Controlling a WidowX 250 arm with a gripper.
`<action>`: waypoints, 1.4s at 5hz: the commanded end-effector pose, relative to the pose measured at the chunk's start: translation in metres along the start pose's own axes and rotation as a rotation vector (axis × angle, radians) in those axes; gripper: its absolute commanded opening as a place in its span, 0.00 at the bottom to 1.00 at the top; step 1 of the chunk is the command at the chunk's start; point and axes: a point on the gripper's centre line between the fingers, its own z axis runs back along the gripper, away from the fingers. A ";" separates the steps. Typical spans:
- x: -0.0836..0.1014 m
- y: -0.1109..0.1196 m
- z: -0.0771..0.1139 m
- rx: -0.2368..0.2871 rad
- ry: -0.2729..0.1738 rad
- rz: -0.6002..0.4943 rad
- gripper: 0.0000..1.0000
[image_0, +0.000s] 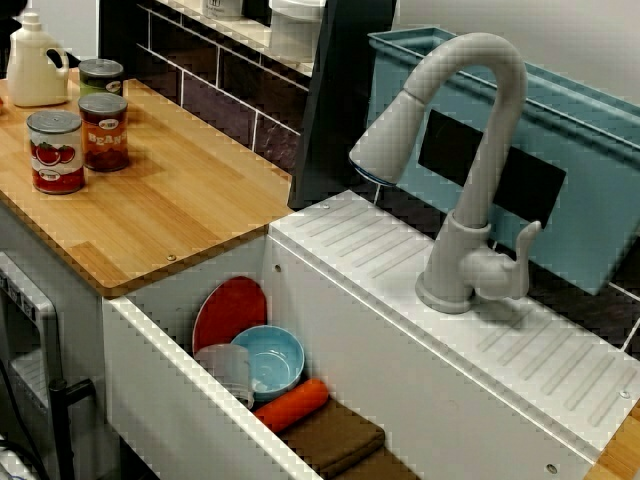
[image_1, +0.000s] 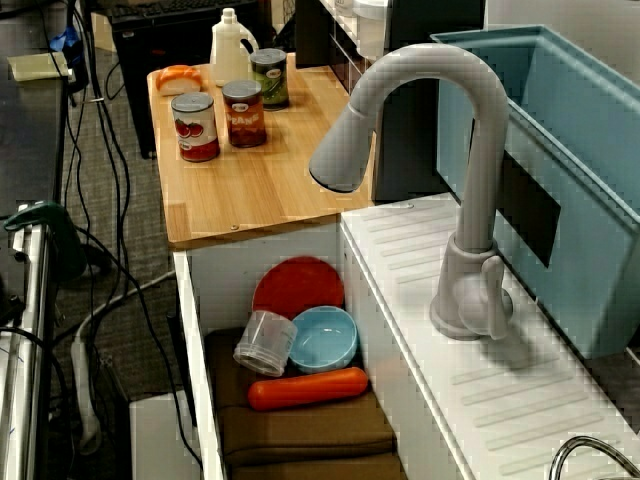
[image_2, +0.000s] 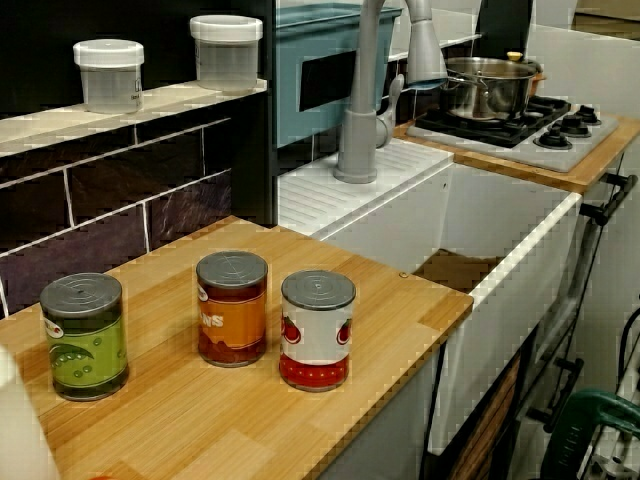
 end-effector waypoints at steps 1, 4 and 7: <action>0.000 0.000 0.000 0.000 0.000 0.000 1.00; 0.024 0.088 -0.018 0.045 -0.066 -0.003 1.00; 0.066 0.164 -0.066 0.187 -0.203 0.385 1.00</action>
